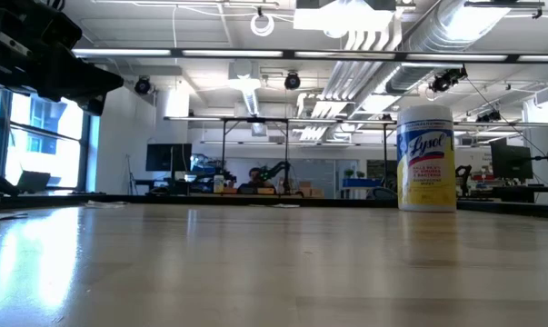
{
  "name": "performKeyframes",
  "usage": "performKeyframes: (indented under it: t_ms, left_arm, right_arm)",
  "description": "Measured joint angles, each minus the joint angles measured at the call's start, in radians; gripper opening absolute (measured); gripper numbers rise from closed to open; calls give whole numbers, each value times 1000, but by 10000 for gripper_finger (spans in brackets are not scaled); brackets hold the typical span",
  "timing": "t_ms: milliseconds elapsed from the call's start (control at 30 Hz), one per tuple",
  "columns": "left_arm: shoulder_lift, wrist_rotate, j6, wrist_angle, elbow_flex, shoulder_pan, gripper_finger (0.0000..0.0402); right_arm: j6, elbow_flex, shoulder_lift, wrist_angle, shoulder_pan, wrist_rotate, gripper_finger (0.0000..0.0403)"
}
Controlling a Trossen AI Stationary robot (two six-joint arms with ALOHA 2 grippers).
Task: Pick & Place First Aid Supplies
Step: Put the white towelette pack into the bottom red bin
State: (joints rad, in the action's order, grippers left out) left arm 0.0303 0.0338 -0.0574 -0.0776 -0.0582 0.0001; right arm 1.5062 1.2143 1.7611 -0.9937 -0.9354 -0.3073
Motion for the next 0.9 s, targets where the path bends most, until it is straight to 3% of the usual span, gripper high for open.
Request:
performKeyframes:
  t_ms: [167,467,667,900]
  left_arm:
    - [0,0,0,0,0,0,1]
    - [0,0,0,0,0,0,1]
    - [0,0,0,0,0,0,1]
    - [0,0,0,0,0,0,1]
  right_arm:
    - [-65,98,0,-104,55,60,154]
    - [-316,262,0,-274,233,484,166]
    - [-499,323,-1,-260,377,664,165]
    - [-666,281,-2,-167,569,719,165]
